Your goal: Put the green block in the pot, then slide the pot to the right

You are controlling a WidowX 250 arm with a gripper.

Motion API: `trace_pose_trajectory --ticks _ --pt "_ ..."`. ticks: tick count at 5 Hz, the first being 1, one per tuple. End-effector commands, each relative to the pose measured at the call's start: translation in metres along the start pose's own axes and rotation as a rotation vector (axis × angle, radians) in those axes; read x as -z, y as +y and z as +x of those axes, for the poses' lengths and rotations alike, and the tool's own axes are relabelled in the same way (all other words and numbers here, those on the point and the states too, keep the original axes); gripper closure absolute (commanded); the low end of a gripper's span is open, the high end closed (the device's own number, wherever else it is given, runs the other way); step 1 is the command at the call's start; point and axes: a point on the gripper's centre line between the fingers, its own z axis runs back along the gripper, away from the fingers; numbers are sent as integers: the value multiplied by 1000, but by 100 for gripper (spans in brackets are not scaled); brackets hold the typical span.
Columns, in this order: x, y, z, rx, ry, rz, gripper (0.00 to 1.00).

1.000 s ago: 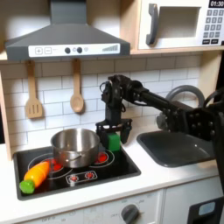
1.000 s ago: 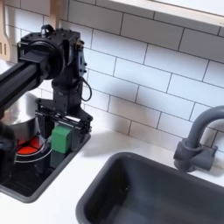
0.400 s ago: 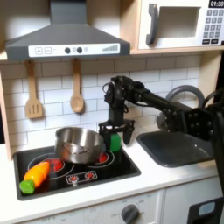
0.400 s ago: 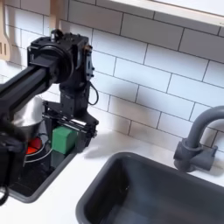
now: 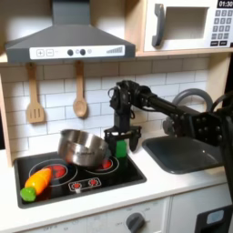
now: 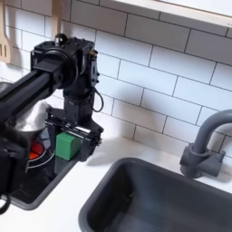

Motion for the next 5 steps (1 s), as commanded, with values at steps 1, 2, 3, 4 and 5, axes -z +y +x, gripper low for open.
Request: trace_pose_trajectory --ticks 1,2,3,4,5 --pt "-9 -3 2 -15 -25 -2 100" --pt "-10 -3 -1 -11 -26 -5 100" --pt "-16 0 -3 -2 -49 -4 100" --pt "-31 -2 -4 10 -88 -2 100" --pt "-41 -3 -6 21 -107 -4 100"
